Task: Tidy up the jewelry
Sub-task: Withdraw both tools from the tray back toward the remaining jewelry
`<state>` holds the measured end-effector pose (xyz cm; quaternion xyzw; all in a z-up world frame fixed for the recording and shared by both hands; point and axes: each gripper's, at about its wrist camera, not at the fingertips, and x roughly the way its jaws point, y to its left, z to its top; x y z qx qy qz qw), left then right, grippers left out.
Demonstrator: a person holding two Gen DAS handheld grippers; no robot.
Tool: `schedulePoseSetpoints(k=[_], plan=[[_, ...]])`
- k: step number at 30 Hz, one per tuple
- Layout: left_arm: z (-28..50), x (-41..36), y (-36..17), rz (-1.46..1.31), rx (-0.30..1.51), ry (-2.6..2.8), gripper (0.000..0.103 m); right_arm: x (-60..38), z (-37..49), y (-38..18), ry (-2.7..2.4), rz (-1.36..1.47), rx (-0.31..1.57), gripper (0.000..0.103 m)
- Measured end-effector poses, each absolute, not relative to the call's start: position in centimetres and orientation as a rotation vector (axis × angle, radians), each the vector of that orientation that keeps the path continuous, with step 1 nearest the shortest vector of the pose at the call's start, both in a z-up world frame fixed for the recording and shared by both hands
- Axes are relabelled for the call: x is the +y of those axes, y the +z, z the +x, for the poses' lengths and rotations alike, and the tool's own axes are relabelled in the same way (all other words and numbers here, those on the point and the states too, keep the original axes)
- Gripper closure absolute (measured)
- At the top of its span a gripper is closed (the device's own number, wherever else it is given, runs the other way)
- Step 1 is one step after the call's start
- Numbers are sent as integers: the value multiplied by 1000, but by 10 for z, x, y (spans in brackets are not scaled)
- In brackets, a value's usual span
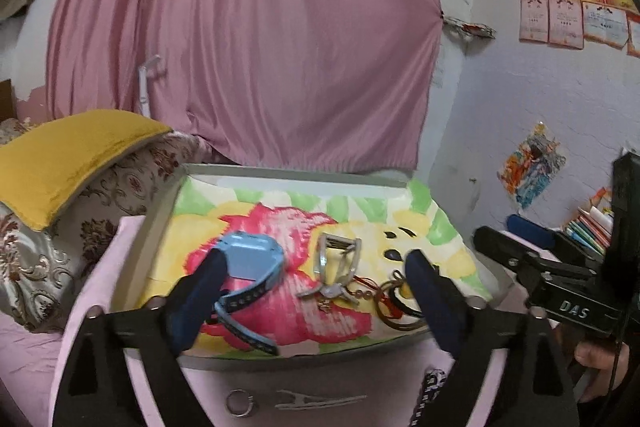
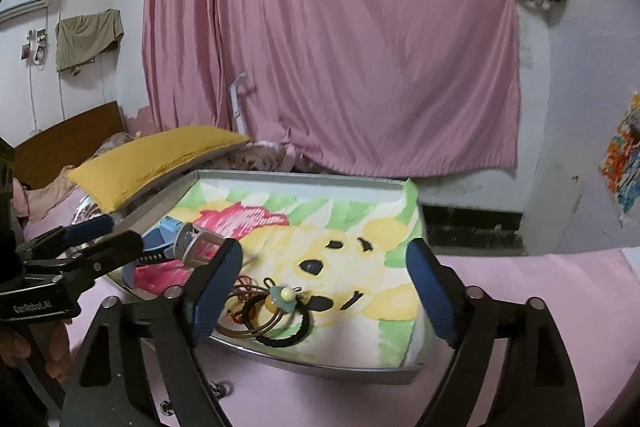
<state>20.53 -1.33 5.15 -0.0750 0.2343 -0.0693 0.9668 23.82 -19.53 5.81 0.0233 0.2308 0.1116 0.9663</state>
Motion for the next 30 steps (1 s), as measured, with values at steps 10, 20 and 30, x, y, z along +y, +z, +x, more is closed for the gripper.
schedulePoseSetpoints(k=[10,20,30], plan=[[173,-8,59,-147,340,-87,1,-199,190,74,231,41,269,2],[132,3,66,-159,301,-139,1,-198,145,85,259,29,170,2],[101,17,58,-142,351,-139,1,-194,120,81,320,-13,268,2]])
